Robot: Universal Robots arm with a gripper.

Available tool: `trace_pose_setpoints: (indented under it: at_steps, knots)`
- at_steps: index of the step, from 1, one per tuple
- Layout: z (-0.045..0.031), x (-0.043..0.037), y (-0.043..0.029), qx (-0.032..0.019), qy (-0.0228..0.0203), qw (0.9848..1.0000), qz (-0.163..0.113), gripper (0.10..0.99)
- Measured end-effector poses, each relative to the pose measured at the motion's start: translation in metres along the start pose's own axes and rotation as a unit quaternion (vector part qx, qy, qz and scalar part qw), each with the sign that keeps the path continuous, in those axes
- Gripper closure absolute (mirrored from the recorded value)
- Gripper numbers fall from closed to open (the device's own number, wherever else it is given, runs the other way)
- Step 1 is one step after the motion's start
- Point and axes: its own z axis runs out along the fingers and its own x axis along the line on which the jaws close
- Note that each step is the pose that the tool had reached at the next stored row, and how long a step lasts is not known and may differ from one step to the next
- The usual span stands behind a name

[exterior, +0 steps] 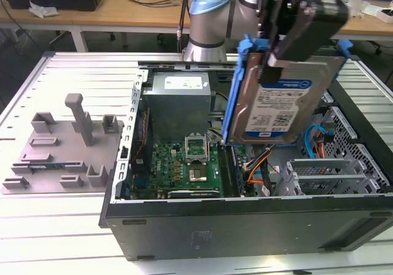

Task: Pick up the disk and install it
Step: 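Insert the disk into the insertion slot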

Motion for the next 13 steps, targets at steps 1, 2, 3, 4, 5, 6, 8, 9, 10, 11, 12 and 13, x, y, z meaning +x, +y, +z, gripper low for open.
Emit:
trace_pose_setpoints:
  at_steps: [1, 2, 3, 4, 5, 6, 8, 9, 10, 11, 12, 13]
  knots:
    - [-0.0004, 0.0002, -0.0058, 0.0, 0.0001, 1.0, 0.0, 0.718]
    - [-0.0006, 0.0004, -0.0095, 0.0, 0.0001, 1.0, 0.0, 0.718]
    - [-0.0008, 0.0008, -0.0152, 0.0, 0.0, 1.0, 0.0, 0.718]
    - [-0.001, 0.001, -0.0185, 0.0, 0.0, 1.0, 0.0, 0.718]
    - [-0.0013, 0.0016, -0.0251, 0.0, 0.0001, 1.0, 0.0, 0.718]
    - [-0.0014, 0.0026, -0.0309, 0.0, 0.0001, 1.0, 0.0, 0.718]
    - [-0.0017, 0.0047, -0.0415, 0.0, 0.0, 1.0, 0.0, 0.718]
    - [-0.0017, 0.0057, -0.0454, 0.0, 0.0, 1.0, 0.0, 0.718]
    - [-0.0017, 0.0063, -0.0476, 0.0, 0.0, 1.0, 0.0, 0.718]
    - [-0.0017, 0.0069, -0.0499, 0.0, 0.0, 1.0, 0.0, 0.718]
    - [-0.0015, 0.0083, -0.0554, 0.0, 0.0, 1.0, 0.0, 0.718]
    - [-0.0015, 0.0093, -0.0602, 0.0, 0.0, 1.0, 0.0, 0.718]
